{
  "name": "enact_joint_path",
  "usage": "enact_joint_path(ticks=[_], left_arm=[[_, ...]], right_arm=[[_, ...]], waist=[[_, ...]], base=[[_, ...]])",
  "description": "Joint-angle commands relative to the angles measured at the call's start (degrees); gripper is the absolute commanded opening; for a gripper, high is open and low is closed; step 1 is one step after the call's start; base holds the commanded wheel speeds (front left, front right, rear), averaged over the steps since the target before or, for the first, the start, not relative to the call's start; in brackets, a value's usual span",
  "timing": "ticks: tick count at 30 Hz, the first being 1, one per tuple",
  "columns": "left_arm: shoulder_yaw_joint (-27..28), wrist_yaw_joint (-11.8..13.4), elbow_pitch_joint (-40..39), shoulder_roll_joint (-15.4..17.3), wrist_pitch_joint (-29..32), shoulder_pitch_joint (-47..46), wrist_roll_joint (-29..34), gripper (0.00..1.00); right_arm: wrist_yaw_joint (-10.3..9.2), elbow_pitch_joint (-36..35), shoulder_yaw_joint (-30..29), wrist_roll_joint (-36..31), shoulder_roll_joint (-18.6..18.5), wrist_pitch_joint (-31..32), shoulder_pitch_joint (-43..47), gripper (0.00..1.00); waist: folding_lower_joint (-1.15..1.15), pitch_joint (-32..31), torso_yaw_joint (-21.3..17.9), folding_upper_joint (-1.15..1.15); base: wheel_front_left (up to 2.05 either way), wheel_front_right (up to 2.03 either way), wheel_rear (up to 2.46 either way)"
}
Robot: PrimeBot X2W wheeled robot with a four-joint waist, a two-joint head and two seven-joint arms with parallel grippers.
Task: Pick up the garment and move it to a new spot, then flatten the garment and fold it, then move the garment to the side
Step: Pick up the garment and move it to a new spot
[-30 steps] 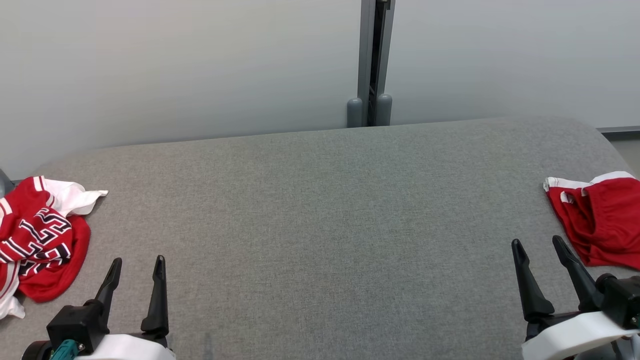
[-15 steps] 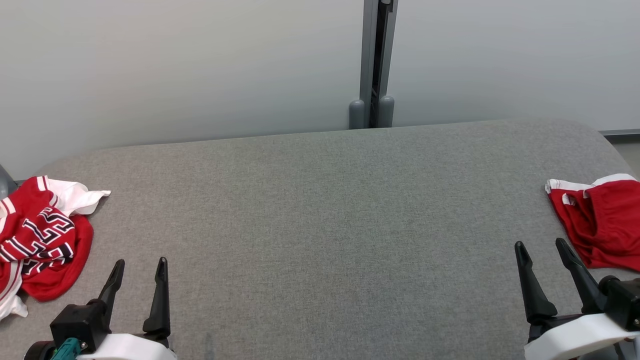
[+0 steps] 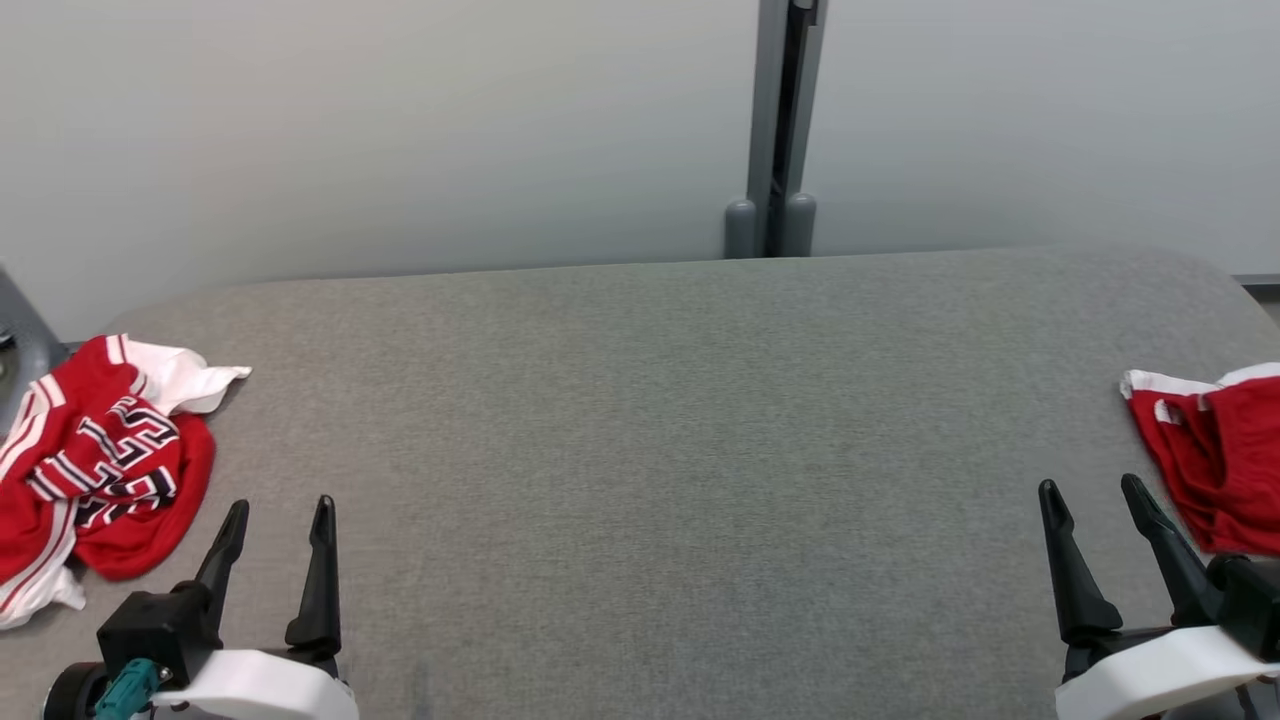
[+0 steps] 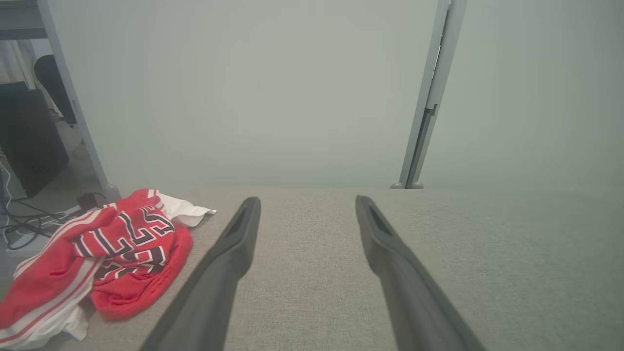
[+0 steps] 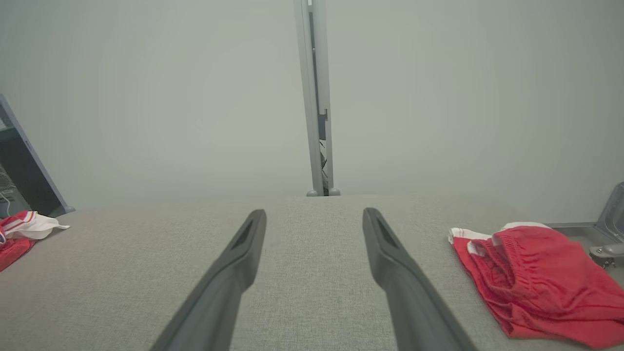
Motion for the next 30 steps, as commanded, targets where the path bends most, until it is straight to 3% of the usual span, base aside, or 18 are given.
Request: enact_joint_path(ticks=[1, 18, 30], left_arm=[[0.21, -0.28, -0.11, 0.44, -0.36, -1.30, -0.12, 1.00], [1.95, -0.64, 0.41, 0.77, -1.85, -5.05, -1.44, 1.00], [2.33, -0.51, 0.21, 0.82, -2.40, -5.29, -2.02, 1.00]], right_arm=[[-0.04, -0.57, 0.05, 0.23, -0.11, -0.01, -0.26, 1.00], [-0.04, -1.29, 4.80, 1.41, -0.14, -0.03, -2.91, 1.00], [-0.04, -0.38, 5.05, 1.99, -0.15, -0.80, -3.24, 1.00]], waist=[[0.00, 0.19, 1.44, 0.00], [0.00, 1.90, 17.98, 0.00], [0.00, 2.05, 20.81, 0.00]], base=[[0.00, 0.00, 0.00], [0.00, 0.00, 0.00], [0.00, 0.00, 0.00]])
